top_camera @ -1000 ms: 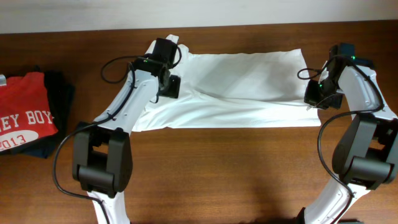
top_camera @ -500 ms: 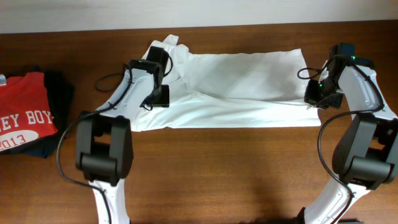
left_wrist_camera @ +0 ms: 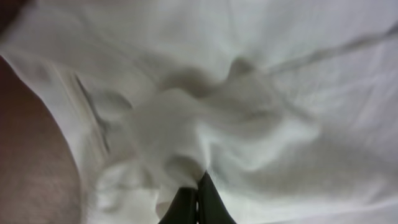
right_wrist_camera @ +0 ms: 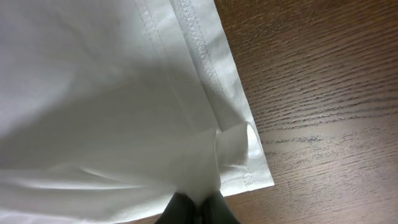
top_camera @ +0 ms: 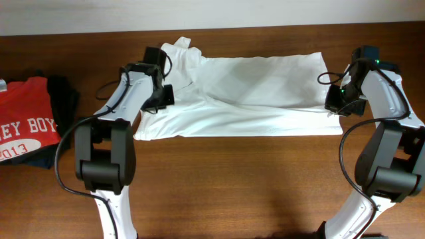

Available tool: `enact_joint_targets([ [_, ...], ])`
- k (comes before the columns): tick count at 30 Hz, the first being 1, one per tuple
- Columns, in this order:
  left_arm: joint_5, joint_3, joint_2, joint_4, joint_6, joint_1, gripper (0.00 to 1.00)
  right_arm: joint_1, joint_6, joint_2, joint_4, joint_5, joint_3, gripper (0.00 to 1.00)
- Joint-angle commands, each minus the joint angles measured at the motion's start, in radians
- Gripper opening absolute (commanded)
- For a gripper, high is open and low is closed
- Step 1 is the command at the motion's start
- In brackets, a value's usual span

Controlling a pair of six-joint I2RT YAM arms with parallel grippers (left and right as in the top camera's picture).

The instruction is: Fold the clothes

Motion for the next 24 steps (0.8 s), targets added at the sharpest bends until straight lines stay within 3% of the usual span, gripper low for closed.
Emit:
enact_joint_targets([
  [1, 0.011, 0.108, 0.016, 0.048, -0.004, 0.074, 0.00, 0.004, 0.000, -0.012, 0.008, 0.002, 0.006, 0.06],
  [2, 0.011, 0.114, 0.016, 0.087, -0.012, 0.092, 0.03, 0.004, 0.000, -0.012, 0.011, 0.002, 0.006, 0.06],
  [4, 0.021, 0.113, 0.016, 0.099, -0.034, 0.097, 0.68, 0.004, 0.000, -0.012, 0.011, 0.002, 0.006, 0.05],
  [5, 0.047, 0.113, 0.016, 0.081, -0.034, 0.095, 0.74, 0.004, 0.000, -0.012, 0.012, 0.002, 0.006, 0.06],
  [9, 0.117, 0.113, 0.016, -0.050, -0.034, 0.088, 0.75, 0.004, 0.000, -0.012, 0.030, 0.001, 0.006, 0.13],
  [12, 0.127, 0.113, 0.016, -0.188, -0.034, 0.082, 0.60, 0.004, 0.000, -0.012, 0.052, 0.001, 0.006, 0.14],
  [13, 0.127, 0.113, 0.016, -0.224, -0.034, 0.082, 0.48, 0.004, 0.000, -0.012, 0.056, 0.001, 0.006, 0.13],
  [16, 0.123, 0.092, 0.016, -0.275, -0.034, 0.080, 0.38, 0.004, 0.000, -0.012, 0.051, 0.001, 0.006, 0.13],
  [19, 0.124, 0.061, 0.016, -0.275, -0.034, 0.074, 0.38, 0.004, 0.000, -0.012, -0.019, 0.002, -0.006, 0.14],
  [24, 0.124, 0.053, 0.016, -0.251, -0.034, 0.058, 0.38, 0.004, 0.001, -0.011, 0.048, -0.014, -0.117, 0.14],
])
